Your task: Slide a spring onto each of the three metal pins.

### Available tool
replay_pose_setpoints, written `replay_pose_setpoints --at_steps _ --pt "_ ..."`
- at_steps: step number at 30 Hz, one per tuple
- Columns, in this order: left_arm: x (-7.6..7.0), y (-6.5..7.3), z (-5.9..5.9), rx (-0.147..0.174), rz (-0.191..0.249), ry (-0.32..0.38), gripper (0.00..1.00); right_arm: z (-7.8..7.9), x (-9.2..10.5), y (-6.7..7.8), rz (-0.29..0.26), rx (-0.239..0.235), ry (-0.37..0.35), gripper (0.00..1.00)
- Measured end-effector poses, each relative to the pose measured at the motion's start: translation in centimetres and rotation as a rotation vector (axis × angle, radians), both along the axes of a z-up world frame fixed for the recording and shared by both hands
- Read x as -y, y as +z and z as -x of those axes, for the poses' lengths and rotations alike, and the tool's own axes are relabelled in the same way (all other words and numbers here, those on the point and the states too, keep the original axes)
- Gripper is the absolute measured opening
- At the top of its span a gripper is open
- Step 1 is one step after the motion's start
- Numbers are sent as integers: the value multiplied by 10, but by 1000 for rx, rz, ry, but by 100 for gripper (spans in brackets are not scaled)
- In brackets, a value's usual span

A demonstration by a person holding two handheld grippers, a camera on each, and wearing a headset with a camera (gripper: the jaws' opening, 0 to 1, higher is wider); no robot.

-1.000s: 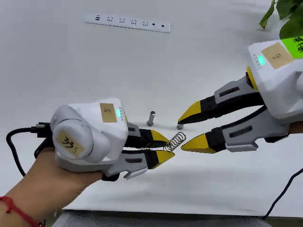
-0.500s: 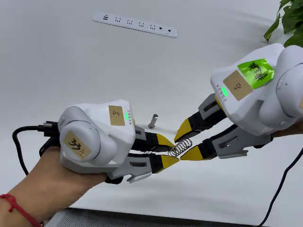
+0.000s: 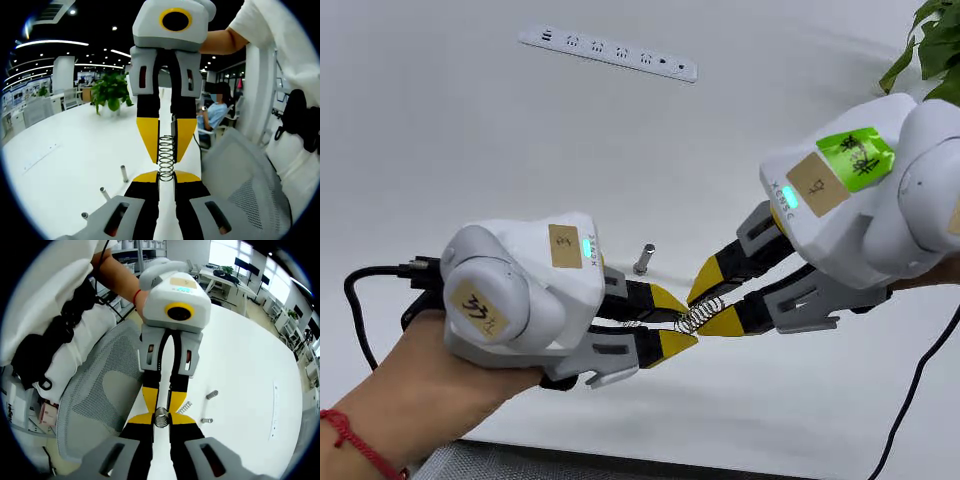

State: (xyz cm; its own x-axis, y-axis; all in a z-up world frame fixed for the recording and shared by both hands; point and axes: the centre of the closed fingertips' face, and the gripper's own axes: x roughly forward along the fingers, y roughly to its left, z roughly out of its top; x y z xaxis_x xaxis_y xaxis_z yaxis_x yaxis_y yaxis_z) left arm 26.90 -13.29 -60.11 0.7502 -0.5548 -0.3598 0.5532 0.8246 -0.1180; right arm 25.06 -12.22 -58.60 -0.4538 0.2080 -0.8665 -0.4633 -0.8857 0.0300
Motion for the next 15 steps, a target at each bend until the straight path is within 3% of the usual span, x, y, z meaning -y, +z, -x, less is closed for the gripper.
replay_pose_setpoints --at_steps 9,15 --pt "-4 -2 3 16 -3 6 12 2 -3 1 6 -9 -24 12" --pt "-20 -8 13 13 -2 52 19 -3 -11 8 1 -20 -57 12"
